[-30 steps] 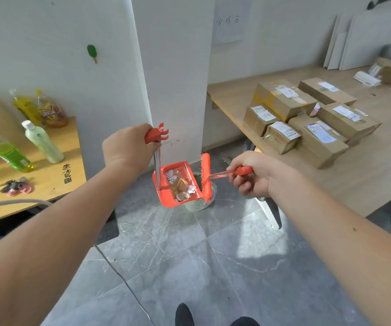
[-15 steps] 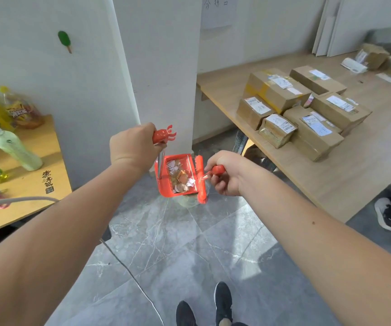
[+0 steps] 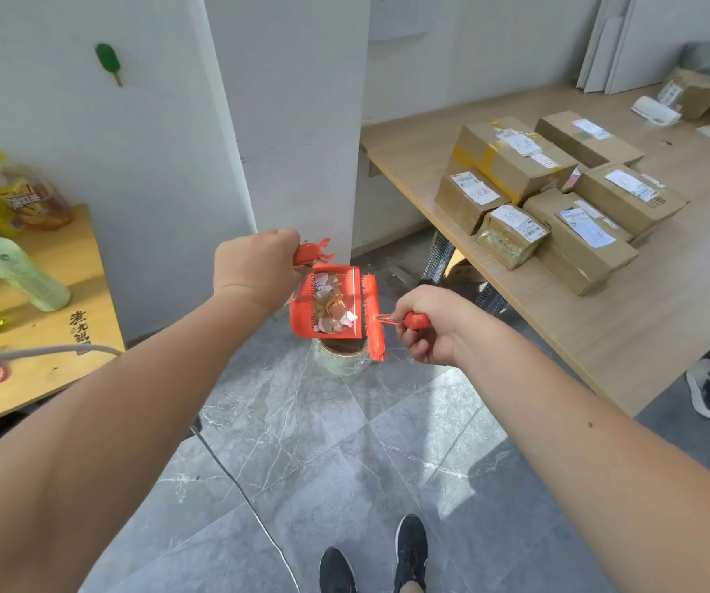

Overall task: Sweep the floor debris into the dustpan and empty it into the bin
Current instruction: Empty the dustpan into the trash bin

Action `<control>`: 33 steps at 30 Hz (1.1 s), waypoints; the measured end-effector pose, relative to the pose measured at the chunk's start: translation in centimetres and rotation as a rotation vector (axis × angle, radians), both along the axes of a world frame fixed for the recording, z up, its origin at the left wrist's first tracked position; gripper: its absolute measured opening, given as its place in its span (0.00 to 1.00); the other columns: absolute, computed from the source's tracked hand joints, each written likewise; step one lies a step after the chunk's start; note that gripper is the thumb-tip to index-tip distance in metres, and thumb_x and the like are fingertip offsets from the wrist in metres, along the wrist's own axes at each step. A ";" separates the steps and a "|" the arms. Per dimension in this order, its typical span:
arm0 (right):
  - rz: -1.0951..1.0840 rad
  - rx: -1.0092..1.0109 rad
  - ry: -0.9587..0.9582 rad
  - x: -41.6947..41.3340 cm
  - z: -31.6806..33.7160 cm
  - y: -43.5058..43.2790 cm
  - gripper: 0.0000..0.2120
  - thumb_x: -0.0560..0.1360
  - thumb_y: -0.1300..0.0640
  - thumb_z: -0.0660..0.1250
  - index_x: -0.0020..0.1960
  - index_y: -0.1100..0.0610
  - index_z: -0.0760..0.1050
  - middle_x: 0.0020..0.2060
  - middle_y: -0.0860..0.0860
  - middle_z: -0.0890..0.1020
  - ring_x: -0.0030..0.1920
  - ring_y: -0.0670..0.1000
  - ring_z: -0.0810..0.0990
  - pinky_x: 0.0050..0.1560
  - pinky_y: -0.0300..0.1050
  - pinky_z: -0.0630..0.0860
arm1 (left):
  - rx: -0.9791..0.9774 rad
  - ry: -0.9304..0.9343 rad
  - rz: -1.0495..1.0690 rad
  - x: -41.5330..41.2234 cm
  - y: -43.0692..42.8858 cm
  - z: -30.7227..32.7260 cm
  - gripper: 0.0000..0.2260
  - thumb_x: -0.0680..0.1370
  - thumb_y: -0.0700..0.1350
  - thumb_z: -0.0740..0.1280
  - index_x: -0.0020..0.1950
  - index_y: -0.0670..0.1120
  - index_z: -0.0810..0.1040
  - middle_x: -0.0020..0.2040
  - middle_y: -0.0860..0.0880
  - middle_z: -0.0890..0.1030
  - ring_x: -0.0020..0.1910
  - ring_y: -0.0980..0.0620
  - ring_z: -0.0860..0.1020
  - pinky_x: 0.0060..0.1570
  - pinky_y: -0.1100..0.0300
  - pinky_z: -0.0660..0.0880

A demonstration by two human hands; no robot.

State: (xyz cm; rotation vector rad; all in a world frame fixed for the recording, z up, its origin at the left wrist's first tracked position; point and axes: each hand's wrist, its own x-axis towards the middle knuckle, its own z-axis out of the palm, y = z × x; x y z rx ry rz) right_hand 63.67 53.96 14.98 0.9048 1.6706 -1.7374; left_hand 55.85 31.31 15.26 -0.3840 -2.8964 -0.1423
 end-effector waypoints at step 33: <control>-0.100 0.020 -0.012 -1.9 -7.0 4.9 0.11 0.66 0.70 0.63 0.40 0.56 0.65 0.22 0.51 0.64 0.21 0.47 0.61 0.27 0.34 0.56 | -0.359 0.040 -0.402 -5.4 5.5 -7.8 0.17 0.58 0.42 0.82 0.29 0.48 0.72 0.23 0.51 0.74 0.20 0.47 0.75 0.32 0.60 0.58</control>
